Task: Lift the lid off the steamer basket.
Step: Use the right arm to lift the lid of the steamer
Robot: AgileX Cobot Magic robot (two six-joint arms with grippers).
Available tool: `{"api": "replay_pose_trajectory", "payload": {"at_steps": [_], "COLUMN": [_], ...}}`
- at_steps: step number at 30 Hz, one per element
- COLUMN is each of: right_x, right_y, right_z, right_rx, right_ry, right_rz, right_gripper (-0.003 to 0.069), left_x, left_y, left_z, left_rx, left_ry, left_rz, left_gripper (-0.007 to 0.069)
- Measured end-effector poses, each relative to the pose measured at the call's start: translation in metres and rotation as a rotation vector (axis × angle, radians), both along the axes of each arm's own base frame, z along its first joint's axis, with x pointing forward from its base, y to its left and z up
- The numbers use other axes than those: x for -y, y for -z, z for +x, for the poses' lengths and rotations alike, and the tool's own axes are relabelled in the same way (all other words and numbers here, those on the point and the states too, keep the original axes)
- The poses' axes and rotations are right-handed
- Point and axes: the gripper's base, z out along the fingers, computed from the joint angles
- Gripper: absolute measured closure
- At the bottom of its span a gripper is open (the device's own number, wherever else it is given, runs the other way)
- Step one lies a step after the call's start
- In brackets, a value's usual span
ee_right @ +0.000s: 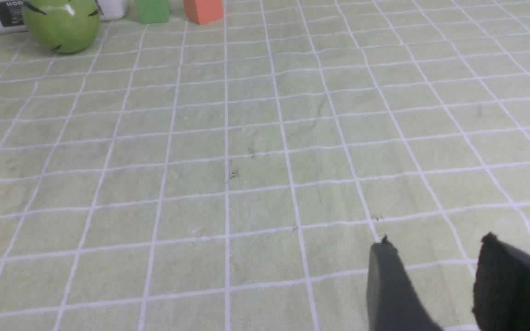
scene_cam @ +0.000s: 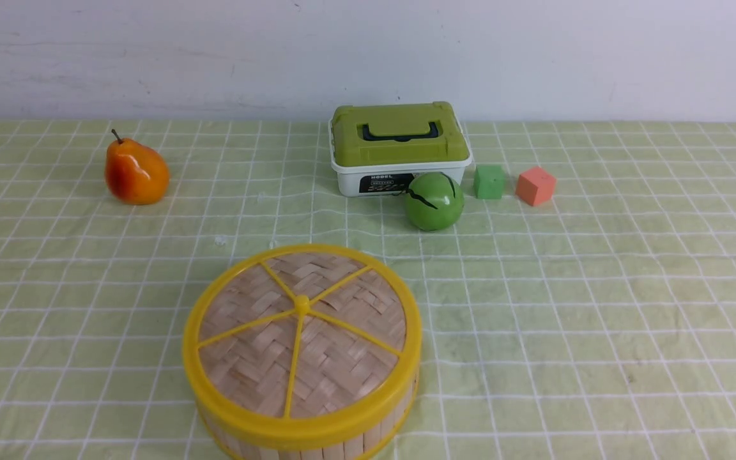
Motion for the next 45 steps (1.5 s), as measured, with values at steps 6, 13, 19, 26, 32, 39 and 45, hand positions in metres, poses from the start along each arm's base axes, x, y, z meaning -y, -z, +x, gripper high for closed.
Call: {"api": "replay_pose_trajectory", "payload": {"at_steps": [6, 13, 19, 26, 32, 39, 45], "right_x": [0.0000, 0.0001, 0.0001, 0.0001, 0.0001, 0.0001, -0.0031], "right_y": [0.0000, -0.0001, -0.0001, -0.0001, -0.0001, -0.0001, -0.0007], "right_z": [0.0000, 0.0000, 0.0000, 0.0000, 0.0000, 0.0000, 0.0003], "right_rx": [0.000, 0.001, 0.001, 0.001, 0.001, 0.001, 0.011], "right_ry": [0.000, 0.000, 0.000, 0.000, 0.000, 0.000, 0.012], "right_rz": [0.000, -0.003, -0.003, -0.003, -0.002, -0.001, 0.151], "right_gripper": [0.0418, 0.0418, 0.0418, 0.0418, 0.0418, 0.0418, 0.0418], "left_x": [0.0000, 0.0000, 0.0000, 0.0000, 0.0000, 0.0000, 0.0000], "left_y": [0.0000, 0.0000, 0.0000, 0.0000, 0.0000, 0.0000, 0.0000], "left_z": [0.0000, 0.0000, 0.0000, 0.0000, 0.0000, 0.0000, 0.0000], "left_rx": [0.000, 0.000, 0.000, 0.000, 0.000, 0.000, 0.000], "left_ry": [0.000, 0.000, 0.000, 0.000, 0.000, 0.000, 0.000], "left_rz": [0.000, 0.000, 0.000, 0.000, 0.000, 0.000, 0.000], "left_gripper": [0.0386, 0.0386, 0.0386, 0.0386, 0.0386, 0.0386, 0.0386]}}
